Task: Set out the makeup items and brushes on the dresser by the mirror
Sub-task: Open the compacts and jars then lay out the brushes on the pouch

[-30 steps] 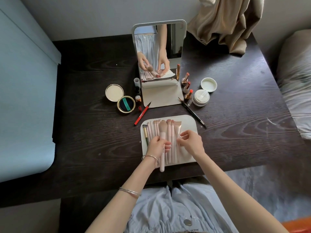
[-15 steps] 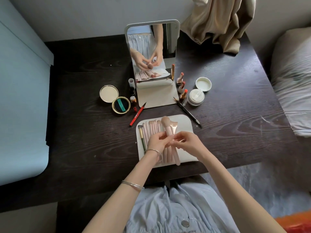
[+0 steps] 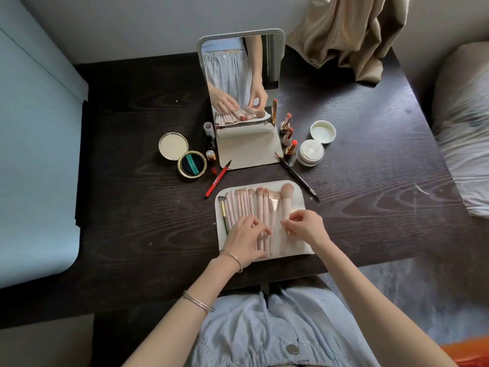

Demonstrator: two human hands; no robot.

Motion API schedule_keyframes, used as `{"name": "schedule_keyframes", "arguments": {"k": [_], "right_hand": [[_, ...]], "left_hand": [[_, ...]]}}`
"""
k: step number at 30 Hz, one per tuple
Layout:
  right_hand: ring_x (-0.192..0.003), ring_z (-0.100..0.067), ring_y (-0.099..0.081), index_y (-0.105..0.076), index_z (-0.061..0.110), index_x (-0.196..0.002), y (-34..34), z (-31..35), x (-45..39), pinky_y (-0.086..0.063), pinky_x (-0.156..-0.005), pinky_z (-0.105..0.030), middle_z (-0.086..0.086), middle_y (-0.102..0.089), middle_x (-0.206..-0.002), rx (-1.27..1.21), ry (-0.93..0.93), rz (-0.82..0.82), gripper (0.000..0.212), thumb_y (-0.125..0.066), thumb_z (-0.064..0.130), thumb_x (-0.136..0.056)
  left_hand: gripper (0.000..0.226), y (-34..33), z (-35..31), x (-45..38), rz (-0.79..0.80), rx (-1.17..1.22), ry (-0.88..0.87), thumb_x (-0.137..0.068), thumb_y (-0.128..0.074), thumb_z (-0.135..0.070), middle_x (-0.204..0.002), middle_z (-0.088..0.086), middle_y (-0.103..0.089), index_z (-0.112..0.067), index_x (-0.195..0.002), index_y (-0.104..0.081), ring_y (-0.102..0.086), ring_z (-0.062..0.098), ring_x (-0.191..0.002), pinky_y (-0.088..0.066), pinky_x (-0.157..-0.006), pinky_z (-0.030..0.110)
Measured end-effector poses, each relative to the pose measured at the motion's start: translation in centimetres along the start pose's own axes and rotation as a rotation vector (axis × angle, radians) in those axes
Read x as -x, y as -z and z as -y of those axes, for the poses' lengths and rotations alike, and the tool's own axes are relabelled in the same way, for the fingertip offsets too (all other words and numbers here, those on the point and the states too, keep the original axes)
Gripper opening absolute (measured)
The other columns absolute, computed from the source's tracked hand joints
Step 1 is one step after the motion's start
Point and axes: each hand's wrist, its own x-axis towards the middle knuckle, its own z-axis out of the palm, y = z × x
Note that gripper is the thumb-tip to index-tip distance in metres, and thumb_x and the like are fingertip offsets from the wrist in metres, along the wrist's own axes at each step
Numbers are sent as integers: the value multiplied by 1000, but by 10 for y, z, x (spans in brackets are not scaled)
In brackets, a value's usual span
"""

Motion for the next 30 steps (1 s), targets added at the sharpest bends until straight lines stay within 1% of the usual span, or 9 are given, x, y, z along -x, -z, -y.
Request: {"name": "schedule_keyframes", "arguments": {"k": [3,6,9,13,15,17,20,27,30], "right_hand": [[-66,-12,-64,-64,9,-83,-3,-1,0,-57,-75,-32,0,-67,-70,13,-2,18,18,-75,22,-77],[-66,-11,-65,-62,9,-87,-2,-2,1,-57,-74,-33,-1,-68,-72,17,0,9,22,-75,23,-77],[-69,-12,-64,-61,10,-89,-1,-2,1,-57,-72,-33,0,-67,-73,34,3,-11,21,-74,23,-78],[-63,-9,-62,-60,11,-90,-1,-1,2,-48,-59,-23,1,-67,-73,69,3,-7,21,-72,23,-79],[-62,-9,-61,-59,11,-89,0,0,1,-45,-56,-21,1,-67,-74,63,-1,-13,20,-72,22,-79],[-62,-10,-62,-59,11,-88,0,0,1,-46,-57,-22,1,-67,-72,51,-1,-16,20,-72,22,-79],[-63,-10,-63,-59,11,-88,-1,-2,2,-49,-62,-24,1,-67,-70,53,-2,-14,19,-72,22,-79],[-70,-15,-66,-59,10,-86,-6,-4,2,-52,-72,-32,0,-68,-69,48,15,-34,21,-73,23,-76],[-71,-15,-66,-58,10,-86,-6,-4,3,-52,-72,-33,-1,-68,-70,33,12,-52,20,-72,21,-77]], "left_hand": [[55,-4,-4,-2,11,-119,-68,-68,-75,-44,-112,-3,-45,-28,-116,-54,-39,15,-101,-38,-87,27],[58,-6,-7,-4,14,-161,-86,-68,-74,-46,-114,-2,-42,-27,-120,-53,-38,16,-102,-34,-84,26],[55,-8,-10,-5,-8,-169,-103,-72,-71,-43,-116,-1,-43,-27,-121,-52,-40,17,-103,-39,-86,29],[54,-10,-12,-3,-32,-183,-93,-74,-68,-43,-118,0,-42,-23,-121,-50,-41,19,-105,-39,-88,32],[49,-10,-13,-2,-61,-182,-71,-75,-66,-44,-120,0,-42,-21,-115,-51,-41,19,-108,-38,-90,31],[42,-10,-14,-2,-86,-207,-53,-78,-62,-45,-123,1,-42,-20,-110,-53,-39,21,-113,-36,-93,32],[42,-9,-16,-5,-77,-251,-44,-82,-59,-45,-128,2,-39,-18,-112,-55,-37,22,-117,-34,-95,34],[39,-13,-21,-10,-134,-199,-75,-80,-60,-45,-123,8,-46,-13,-103,-62,-42,27,-111,-38,-87,36],[43,-12,-18,-8,-109,-192,-66,-78,-63,-46,-129,7,-42,-16,-108,-61,-39,27,-117,-37,-93,37]]}}
